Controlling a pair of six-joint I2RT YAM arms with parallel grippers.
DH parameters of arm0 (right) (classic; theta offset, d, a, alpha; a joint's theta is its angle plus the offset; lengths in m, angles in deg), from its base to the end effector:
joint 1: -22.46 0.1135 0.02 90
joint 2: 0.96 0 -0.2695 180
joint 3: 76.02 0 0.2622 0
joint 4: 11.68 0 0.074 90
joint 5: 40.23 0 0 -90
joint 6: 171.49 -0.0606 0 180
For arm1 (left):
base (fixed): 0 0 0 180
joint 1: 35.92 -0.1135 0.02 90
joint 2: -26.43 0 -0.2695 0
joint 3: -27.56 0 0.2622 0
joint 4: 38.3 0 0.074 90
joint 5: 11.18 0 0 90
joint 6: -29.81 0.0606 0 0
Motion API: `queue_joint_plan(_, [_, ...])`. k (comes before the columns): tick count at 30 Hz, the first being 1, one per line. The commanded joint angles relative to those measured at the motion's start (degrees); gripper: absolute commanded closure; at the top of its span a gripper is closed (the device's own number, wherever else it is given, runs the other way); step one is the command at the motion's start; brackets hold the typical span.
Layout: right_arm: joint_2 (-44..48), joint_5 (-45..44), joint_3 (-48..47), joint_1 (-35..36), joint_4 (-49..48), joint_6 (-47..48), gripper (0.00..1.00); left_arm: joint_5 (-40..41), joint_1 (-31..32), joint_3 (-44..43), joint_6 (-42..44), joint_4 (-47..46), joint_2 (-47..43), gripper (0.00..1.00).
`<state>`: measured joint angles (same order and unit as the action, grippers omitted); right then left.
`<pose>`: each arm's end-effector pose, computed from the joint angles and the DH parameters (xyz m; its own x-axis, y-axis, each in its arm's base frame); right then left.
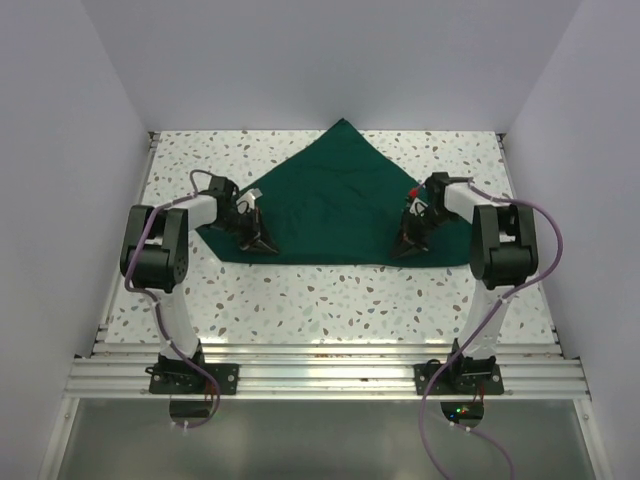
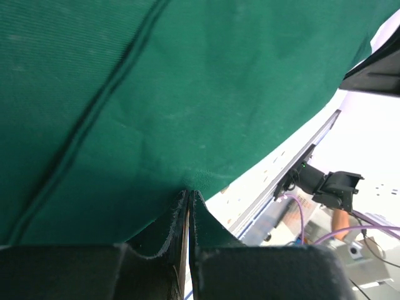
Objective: Prepare the surgical pack
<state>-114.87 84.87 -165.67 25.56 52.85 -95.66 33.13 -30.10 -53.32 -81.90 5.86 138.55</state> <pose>0.3685 0.0549 0.1286 -0.9817 0.1474 0.1203 0.1897 0.8047 0.5626 0.3687 -0.0812 0.1146 -0.9870 -0.1591 0.0220 -0.1236 0.6650 -0.7366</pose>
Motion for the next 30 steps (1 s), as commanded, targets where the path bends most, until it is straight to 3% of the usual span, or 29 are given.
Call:
queue_joint_plan(1, [-1.4, 0.2, 1.0, 1.3, -0.2, 0.0, 0.93, -4.3, -0.2, 1.1, -0.9, -2.7, 2.5, 0.94])
queue_joint_plan(8, [-4.1, -7.9, 1.4, 1.0, 0.8, 0.3, 0.94, 3.2, -0.4, 1.1, 0.8, 0.8, 3.5, 0.94])
queue_joint_plan(21, [-1.9, -13.6, 1.4, -2.9, 2.7, 1.5, 0.93, 9.7, -5.1, -0.6, 3.3, 5.4, 1.8, 0.93])
queue_joint_plan(30, [-1.5, -18.0, 0.2, -11.0, 4.2, 1.0, 0.93, 13.6, -11.5, 0.9, 5.9, 8.0, 0.7, 0.92])
